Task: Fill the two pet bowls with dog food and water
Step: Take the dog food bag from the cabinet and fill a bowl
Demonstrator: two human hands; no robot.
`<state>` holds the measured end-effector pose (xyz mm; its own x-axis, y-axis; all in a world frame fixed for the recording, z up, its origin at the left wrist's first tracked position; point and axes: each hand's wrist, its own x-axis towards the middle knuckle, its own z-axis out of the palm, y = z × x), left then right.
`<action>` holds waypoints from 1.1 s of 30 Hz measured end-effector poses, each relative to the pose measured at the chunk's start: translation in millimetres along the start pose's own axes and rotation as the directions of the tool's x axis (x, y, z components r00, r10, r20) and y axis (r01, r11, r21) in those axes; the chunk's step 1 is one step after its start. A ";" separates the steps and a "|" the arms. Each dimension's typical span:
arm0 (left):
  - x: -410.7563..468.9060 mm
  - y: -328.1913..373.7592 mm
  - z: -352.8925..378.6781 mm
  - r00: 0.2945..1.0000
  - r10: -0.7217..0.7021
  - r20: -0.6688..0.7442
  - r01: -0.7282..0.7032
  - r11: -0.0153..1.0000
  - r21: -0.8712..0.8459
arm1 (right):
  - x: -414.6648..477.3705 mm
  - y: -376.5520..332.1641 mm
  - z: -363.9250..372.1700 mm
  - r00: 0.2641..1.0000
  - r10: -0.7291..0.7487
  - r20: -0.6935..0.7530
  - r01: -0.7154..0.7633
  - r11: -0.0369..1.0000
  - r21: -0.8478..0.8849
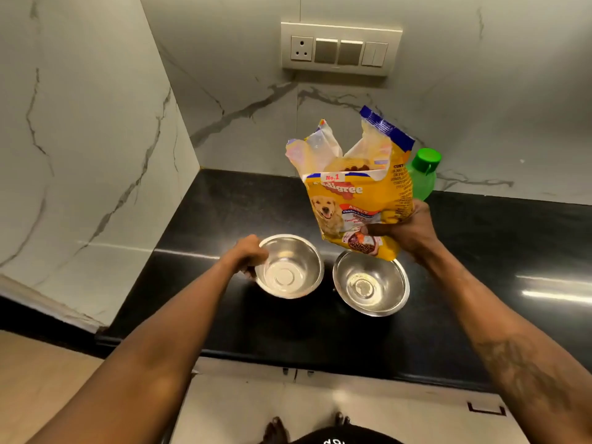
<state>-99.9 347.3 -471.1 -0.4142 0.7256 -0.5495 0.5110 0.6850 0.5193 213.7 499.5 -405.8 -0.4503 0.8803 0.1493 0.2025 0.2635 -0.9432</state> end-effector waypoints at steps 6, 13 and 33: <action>-24.2 3.5 -38.2 0.989 -0.094 -0.113 0.014 0.828 -0.561 | 14.4 -13.4 -7.8 0.989 -0.121 0.082 0.130 0.983 -0.128; -50.8 16.3 -53.1 0.984 0.000 -0.176 -0.112 0.770 -0.628 | 34.2 -36.1 -6.4 0.957 -0.229 0.178 0.282 0.880 -0.381; -68.4 22.5 -44.7 0.971 0.044 -0.234 -0.191 0.730 -0.657 | 39.1 -84.6 12.8 0.875 -0.424 0.233 0.442 0.504 -0.742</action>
<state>-93.7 316.0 -392.5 -0.5559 0.7504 -0.3576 -0.0424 0.4040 0.9138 167.8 506.6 -323.9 -0.6829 0.5666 0.4611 0.5484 0.8146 -0.1889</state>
